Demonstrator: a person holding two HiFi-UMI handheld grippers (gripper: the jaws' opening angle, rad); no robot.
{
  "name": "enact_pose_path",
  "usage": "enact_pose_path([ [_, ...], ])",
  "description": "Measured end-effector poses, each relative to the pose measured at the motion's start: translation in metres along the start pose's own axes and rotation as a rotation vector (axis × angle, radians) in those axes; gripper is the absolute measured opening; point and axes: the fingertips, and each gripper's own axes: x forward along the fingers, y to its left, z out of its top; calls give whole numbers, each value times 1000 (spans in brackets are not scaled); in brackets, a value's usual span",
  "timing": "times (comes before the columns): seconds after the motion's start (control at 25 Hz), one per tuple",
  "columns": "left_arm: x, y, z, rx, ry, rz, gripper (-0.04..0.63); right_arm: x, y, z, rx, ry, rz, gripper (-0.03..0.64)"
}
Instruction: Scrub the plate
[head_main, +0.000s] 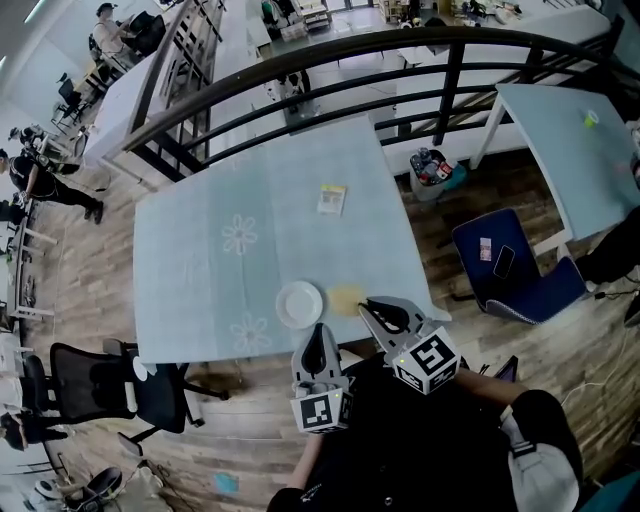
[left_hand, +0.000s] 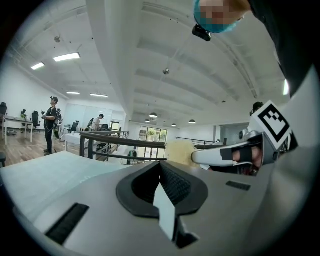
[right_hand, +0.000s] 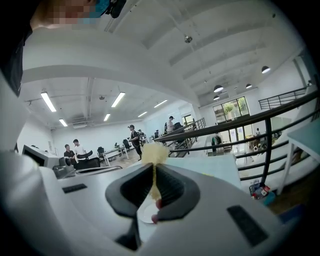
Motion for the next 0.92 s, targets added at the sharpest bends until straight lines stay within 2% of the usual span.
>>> enact_pose_path([
  [0.2,-2,5,0,-24,-4,20,12,1,5,-2,-12,8,14,28],
  [0.48,2,-4,7,-50,-41,-19,12,-1,1,-7,5,29,5,28],
  [0.8,-4,0,-4,-32,-5,-11,12,1,6,-12,13,41,12,28],
  [0.92,-6,5,-2,-48,6,14,14,2,9,-16,14,53,19,28],
])
